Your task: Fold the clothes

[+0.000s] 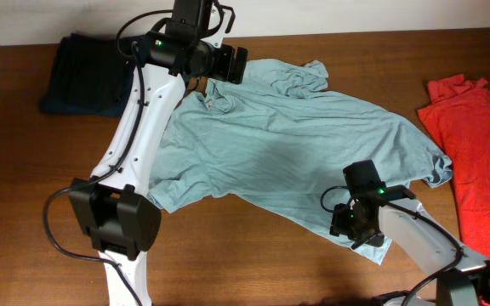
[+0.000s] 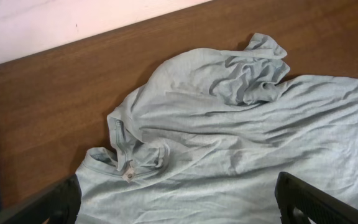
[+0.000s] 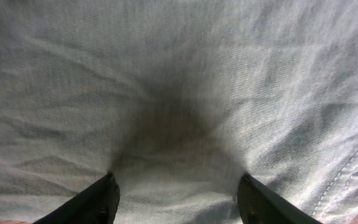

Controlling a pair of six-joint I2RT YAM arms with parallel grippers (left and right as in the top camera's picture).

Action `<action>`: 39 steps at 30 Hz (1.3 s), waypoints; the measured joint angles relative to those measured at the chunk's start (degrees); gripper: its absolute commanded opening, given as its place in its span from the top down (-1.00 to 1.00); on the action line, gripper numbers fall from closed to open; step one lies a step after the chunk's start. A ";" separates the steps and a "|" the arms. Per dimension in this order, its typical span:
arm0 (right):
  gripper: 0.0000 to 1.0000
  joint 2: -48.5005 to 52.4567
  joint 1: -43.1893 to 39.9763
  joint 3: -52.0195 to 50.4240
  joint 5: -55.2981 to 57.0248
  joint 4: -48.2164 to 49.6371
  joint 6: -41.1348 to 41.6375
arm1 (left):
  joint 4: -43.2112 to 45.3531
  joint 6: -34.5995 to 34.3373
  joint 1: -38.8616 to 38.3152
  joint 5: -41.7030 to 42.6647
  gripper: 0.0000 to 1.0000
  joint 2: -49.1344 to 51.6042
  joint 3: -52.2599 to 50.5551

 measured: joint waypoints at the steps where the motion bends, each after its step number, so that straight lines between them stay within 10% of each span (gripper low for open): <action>1: -0.33 -0.04 0.00 -0.02 0.00 -0.28 0.26 | -0.02 0.02 0.00 0.00 -0.99 0.00 0.00; 39: -0.56 1.16 0.00 5.77 -1.51 -10.78 2.14 | 0.00 0.02 0.00 0.00 -0.98 0.00 0.00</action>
